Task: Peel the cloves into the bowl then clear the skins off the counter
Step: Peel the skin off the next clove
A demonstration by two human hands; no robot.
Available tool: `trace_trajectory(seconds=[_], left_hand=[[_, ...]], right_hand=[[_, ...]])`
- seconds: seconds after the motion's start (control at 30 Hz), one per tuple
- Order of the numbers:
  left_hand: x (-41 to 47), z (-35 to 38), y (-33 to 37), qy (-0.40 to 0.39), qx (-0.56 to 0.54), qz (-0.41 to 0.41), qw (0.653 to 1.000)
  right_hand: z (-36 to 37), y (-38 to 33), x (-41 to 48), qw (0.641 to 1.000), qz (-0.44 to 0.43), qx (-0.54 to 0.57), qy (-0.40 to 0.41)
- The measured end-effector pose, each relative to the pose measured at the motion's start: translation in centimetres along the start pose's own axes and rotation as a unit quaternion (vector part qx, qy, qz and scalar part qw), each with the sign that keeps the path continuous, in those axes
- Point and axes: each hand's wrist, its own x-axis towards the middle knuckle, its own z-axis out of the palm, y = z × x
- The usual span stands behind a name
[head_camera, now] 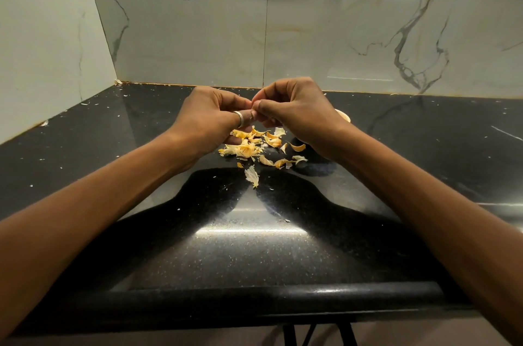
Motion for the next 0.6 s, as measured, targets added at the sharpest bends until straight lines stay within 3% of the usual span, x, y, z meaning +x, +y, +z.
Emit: trace_trajectory(seconds=[0.17,0.43,0.6], left_hand=[[0.13,-0.13,0.03,0.007,-0.030,0.007,1.000],[0.23,-0.26,-0.13,0.006,-0.032,0.018,0.999],[0.36,-0.28,-0.55,0.018,0.033,0.055,0.998]], right_hand=[[-0.18,-0.14,-0.02,0.992,0.046,0.114,-0.003],[-0.17,-0.05,0.13,0.992,0.059,0.114,-0.016],[-0.09,-0.02,0.11,0.991,0.067,0.112,-0.018]])
